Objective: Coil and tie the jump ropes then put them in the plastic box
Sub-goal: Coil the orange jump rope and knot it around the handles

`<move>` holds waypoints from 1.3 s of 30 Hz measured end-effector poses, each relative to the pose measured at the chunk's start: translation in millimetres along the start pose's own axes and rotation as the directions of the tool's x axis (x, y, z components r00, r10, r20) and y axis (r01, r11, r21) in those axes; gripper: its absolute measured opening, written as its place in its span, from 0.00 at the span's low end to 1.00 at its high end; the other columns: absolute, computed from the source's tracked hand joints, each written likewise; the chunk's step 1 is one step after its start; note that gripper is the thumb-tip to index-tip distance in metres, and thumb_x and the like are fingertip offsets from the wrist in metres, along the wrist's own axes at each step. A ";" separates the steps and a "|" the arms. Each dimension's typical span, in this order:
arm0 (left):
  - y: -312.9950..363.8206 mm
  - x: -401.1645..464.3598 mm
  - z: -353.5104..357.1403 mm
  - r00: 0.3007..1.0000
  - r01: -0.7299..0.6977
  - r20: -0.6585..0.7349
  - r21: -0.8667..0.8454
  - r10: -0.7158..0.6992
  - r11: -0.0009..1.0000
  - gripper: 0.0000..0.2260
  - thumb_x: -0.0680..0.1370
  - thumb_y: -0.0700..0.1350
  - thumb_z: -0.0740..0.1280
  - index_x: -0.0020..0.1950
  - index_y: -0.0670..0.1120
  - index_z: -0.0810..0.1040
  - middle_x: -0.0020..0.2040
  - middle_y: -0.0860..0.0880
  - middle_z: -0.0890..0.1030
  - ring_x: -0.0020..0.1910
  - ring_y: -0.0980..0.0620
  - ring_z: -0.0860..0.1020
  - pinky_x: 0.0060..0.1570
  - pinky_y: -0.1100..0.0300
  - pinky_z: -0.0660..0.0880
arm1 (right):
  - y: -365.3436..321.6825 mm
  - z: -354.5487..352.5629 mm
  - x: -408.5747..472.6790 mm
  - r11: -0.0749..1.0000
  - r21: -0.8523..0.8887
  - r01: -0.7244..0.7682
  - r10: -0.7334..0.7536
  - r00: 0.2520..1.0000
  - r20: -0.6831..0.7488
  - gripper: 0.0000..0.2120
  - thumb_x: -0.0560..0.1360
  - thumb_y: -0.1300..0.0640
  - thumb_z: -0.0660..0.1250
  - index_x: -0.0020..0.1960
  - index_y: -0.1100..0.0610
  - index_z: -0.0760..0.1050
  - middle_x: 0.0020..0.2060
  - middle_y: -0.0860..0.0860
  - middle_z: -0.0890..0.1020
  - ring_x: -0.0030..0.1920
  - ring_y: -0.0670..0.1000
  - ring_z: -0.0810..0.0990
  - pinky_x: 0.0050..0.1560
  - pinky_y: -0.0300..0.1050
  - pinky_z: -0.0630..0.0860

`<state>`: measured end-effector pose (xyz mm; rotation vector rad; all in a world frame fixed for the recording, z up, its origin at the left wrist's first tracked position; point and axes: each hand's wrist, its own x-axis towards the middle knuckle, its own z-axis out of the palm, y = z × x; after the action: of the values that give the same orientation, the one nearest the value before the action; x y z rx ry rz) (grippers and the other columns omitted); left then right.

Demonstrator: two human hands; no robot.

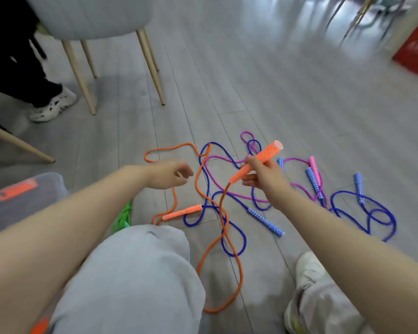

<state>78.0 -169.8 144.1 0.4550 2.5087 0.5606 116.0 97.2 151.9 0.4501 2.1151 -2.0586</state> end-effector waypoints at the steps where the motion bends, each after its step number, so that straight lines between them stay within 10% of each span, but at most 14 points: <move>1: 14.5 -6.8 -8.3 1.000 -0.012 -0.028 -0.027 0.011 1.000 0.12 0.79 0.42 0.64 0.63 0.48 0.76 0.60 0.49 0.79 0.57 0.50 0.78 0.60 0.56 0.73 | -15.0 -4.6 -8.0 0.998 0.054 0.013 -0.013 1.000 -0.006 0.09 0.80 0.54 0.63 0.48 0.59 0.75 0.40 0.56 0.80 0.33 0.52 0.80 0.36 0.43 0.81; 9: 149.5 -65.4 -29.5 0.991 -0.016 -0.132 -0.374 -0.035 0.927 0.17 0.84 0.50 0.56 0.57 0.41 0.79 0.51 0.46 0.83 0.45 0.52 0.78 0.41 0.66 0.72 | -89.5 -35.6 -93.7 0.949 0.231 0.215 -0.215 0.976 -0.023 0.05 0.79 0.60 0.62 0.47 0.59 0.76 0.50 0.61 0.81 0.46 0.58 0.81 0.52 0.50 0.80; 14: 204.6 -90.3 -4.3 0.992 0.003 -0.073 -0.806 -0.104 0.592 0.24 0.82 0.59 0.52 0.55 0.43 0.80 0.51 0.45 0.85 0.49 0.48 0.82 0.53 0.55 0.77 | -77.3 -50.6 -152.2 0.895 -0.048 0.444 -0.445 0.895 -0.021 0.10 0.75 0.65 0.66 0.52 0.54 0.80 0.49 0.54 0.84 0.47 0.49 0.82 0.51 0.44 0.80; 23: 207.4 -95.8 29.0 0.988 -0.096 -0.114 -0.981 -0.103 0.169 0.10 0.81 0.48 0.62 0.50 0.44 0.78 0.32 0.49 0.72 0.31 0.53 0.72 0.34 0.61 0.72 | -35.5 -42.3 -189.1 0.637 -0.263 0.725 -0.625 0.685 0.375 0.18 0.70 0.73 0.60 0.54 0.59 0.80 0.56 0.48 0.81 0.56 0.44 0.80 0.61 0.40 0.75; 28: 204.1 -105.2 30.0 0.968 -0.192 -0.229 -0.942 -0.107 0.275 0.11 0.83 0.49 0.58 0.54 0.44 0.76 0.26 0.52 0.65 0.23 0.56 0.66 0.25 0.65 0.65 | -32.7 -42.2 -181.5 0.802 -0.321 0.504 -0.476 0.863 0.167 0.18 0.73 0.69 0.59 0.49 0.47 0.77 0.46 0.42 0.82 0.42 0.49 0.78 0.44 0.46 0.77; 34: 208.7 -128.2 20.9 0.959 -0.159 -0.031 -0.883 0.282 0.442 0.14 0.82 0.45 0.55 0.46 0.41 0.77 0.31 0.48 0.70 0.32 0.52 0.68 0.35 0.62 0.69 | -29.6 -50.3 -162.0 0.804 -0.490 0.338 -0.304 0.941 0.149 0.20 0.76 0.58 0.65 0.66 0.46 0.69 0.56 0.42 0.76 0.46 0.47 0.80 0.48 0.44 0.77; 39: 200.6 -127.8 7.5 0.862 -0.203 -0.096 -0.965 0.498 0.166 0.08 0.74 0.47 0.68 0.48 0.43 0.82 0.37 0.48 0.77 0.38 0.51 0.75 0.45 0.59 0.76 | -29.3 -53.5 -151.4 0.672 -0.689 0.273 -0.110 0.956 0.272 0.08 0.77 0.54 0.65 0.55 0.51 0.79 0.51 0.47 0.82 0.51 0.48 0.79 0.57 0.46 0.75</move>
<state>225.9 -49.3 286.4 0.5392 1.2934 1.9428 254.5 134.1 229.9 -0.1169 2.6668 -1.0802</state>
